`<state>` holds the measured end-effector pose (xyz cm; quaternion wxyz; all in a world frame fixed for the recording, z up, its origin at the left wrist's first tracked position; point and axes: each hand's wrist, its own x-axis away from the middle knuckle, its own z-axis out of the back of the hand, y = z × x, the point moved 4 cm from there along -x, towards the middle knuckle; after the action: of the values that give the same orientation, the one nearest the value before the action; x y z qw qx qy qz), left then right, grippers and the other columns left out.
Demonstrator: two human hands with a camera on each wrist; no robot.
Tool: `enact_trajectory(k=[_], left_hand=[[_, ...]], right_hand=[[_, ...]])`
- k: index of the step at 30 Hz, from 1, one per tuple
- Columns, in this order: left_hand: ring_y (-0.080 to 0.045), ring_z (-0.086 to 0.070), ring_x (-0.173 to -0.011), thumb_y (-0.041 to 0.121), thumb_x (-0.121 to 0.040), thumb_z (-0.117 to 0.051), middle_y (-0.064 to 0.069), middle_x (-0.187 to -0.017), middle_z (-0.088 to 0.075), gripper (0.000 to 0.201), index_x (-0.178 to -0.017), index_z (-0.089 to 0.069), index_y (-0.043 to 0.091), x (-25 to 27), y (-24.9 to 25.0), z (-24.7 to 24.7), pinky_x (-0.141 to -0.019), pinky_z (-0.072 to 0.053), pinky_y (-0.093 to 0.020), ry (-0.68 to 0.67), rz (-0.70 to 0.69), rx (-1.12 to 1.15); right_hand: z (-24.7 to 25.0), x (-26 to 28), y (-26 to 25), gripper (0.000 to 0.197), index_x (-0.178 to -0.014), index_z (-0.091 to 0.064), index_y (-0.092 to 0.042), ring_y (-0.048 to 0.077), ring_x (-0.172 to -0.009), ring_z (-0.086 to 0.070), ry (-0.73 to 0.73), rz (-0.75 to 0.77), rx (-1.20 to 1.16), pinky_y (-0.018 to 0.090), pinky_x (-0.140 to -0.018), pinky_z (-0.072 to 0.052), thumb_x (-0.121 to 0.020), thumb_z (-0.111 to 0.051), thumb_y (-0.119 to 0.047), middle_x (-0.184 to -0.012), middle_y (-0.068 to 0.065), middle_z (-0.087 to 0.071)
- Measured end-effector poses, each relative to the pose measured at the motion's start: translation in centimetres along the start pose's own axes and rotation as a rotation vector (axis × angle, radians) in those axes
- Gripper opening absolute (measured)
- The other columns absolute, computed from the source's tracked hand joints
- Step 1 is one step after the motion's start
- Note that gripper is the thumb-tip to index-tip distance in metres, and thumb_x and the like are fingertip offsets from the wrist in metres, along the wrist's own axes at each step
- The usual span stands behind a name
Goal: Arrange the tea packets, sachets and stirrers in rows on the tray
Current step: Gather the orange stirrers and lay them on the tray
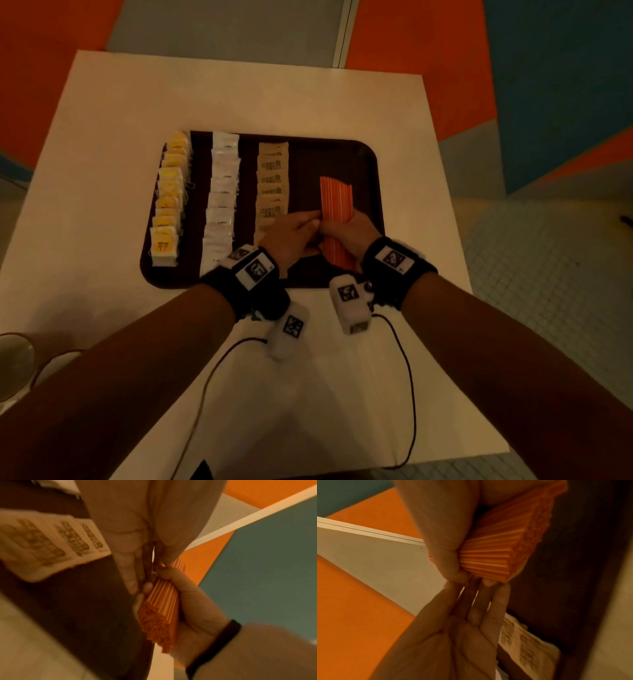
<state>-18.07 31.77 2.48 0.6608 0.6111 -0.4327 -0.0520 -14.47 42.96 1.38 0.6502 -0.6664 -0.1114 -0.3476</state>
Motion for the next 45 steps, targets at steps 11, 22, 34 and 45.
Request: enact_trajectory(k=[11, 22, 34, 45], left_hand=[[-0.02, -0.063, -0.083, 0.006, -0.097, -0.037, -0.018, -0.114, -0.061, 0.029, -0.116, -0.057, 0.0, -7.7, 2.1, 1.2, -0.068, -0.057, -0.031, 0.052, 0.181, -0.063], [-0.013, -0.059, -0.061, 0.015, -0.093, -0.051, -0.011, -0.087, -0.065, 0.023, -0.092, -0.065, -0.002, -11.0, 2.1, 2.5, -0.039, -0.045, -0.009, 0.15, 0.119, -0.547], [-0.025, -0.069, -0.069, 0.016, -0.086, -0.058, -0.011, -0.073, -0.07, 0.02, -0.083, -0.067, -0.001, -11.9, 3.0, 3.7, -0.067, -0.058, -0.036, 0.089, 0.15, -0.957], [-0.009, -0.03, -0.051, 0.006, -0.085, -0.052, 0.003, -0.06, -0.035, 0.037, -0.056, -0.034, 0.02, -14.3, 5.8, 4.6, -0.047, -0.027, -0.018, 0.152, -0.018, -1.301]], right_hand=[[0.5, -7.0, -1.5, 0.043, -0.117, -0.054, -0.004, 0.033, -0.104, -0.059, 0.052, -0.112, 0.081, 0.046, -0.095, -0.048, -0.079, -0.066, -0.017, -0.115, 0.02, -0.06], [1.5, -9.2, -2.5, 0.024, -0.093, -0.057, -0.006, 0.025, -0.078, -0.058, 0.128, -0.02, 0.509, 0.032, -0.063, -0.048, -0.087, -0.055, -0.03, -0.09, 0.011, -0.06], [4.7, -8.2, -2.4, 0.022, -0.097, -0.06, 0.006, 0.031, -0.08, -0.057, 0.25, 0.144, 0.722, 0.031, -0.064, -0.043, -0.087, -0.045, -0.007, -0.1, 0.025, -0.062], [7.7, -6.6, -3.3, 0.024, -0.1, -0.067, 0.002, 0.029, -0.099, -0.061, 0.189, 0.203, 0.929, 0.031, -0.085, -0.047, -0.084, -0.051, -0.005, -0.109, 0.016, -0.066]])
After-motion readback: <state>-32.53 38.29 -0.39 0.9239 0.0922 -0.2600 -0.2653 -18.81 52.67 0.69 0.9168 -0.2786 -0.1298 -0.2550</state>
